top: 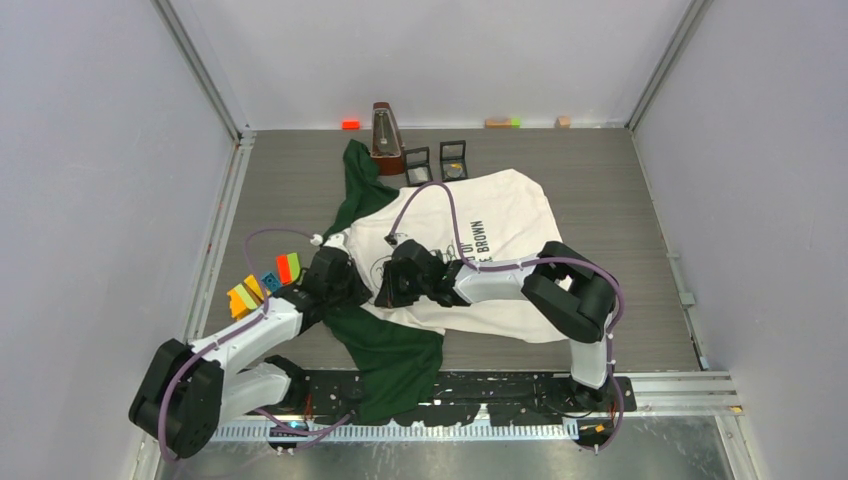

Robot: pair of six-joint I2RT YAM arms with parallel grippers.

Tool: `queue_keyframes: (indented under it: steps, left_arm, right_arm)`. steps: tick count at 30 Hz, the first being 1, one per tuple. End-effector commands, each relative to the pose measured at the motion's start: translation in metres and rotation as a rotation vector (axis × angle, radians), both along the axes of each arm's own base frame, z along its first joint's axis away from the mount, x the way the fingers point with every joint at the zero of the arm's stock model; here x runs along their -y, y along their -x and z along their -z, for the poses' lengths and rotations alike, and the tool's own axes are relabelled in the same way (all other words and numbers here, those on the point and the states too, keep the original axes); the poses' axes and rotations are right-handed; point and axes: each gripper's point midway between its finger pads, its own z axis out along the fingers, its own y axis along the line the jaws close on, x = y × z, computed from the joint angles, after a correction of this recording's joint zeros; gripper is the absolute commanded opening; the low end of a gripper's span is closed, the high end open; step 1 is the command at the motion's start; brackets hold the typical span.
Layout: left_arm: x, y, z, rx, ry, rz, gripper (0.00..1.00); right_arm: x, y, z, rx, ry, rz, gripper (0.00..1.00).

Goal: Pin the brooch onto the clothing

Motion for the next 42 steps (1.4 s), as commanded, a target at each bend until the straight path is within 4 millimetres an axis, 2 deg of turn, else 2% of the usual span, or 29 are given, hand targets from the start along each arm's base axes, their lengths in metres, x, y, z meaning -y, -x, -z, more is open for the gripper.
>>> queue_keyframes:
  steps: [1,8,13,18,25,32,42]
  left_arm:
    - [-0.001,-0.008,-0.008,0.061,0.022,-0.042,0.00]
    - [-0.003,-0.006,-0.010,0.065,0.014,-0.038,0.00]
    - [-0.005,-0.001,-0.008,0.051,-0.015,-0.002,0.00]
    - [-0.005,0.002,-0.008,0.039,-0.032,0.028,0.00]
    - [-0.003,0.005,-0.006,0.018,-0.042,0.059,0.00]
    - [0.004,0.004,-0.003,-0.010,-0.052,0.117,0.00]
    - [0.005,0.001,-0.007,0.026,-0.028,0.097,0.00]
  right_arm:
    - [-0.015,0.005,-0.016,0.013,-0.059,-0.045,0.01]
    - [-0.014,0.001,-0.022,0.028,-0.072,-0.022,0.01]
    - [-0.008,-0.013,-0.045,0.086,-0.103,0.046,0.01]
    - [-0.007,-0.021,-0.055,0.117,-0.117,0.084,0.01]
    - [-0.012,-0.019,-0.060,0.118,-0.150,0.061,0.01]
    - [-0.017,-0.009,-0.052,0.088,-0.150,-0.010,0.01]
    - [-0.015,0.009,-0.017,-0.006,-0.081,-0.081,0.01]
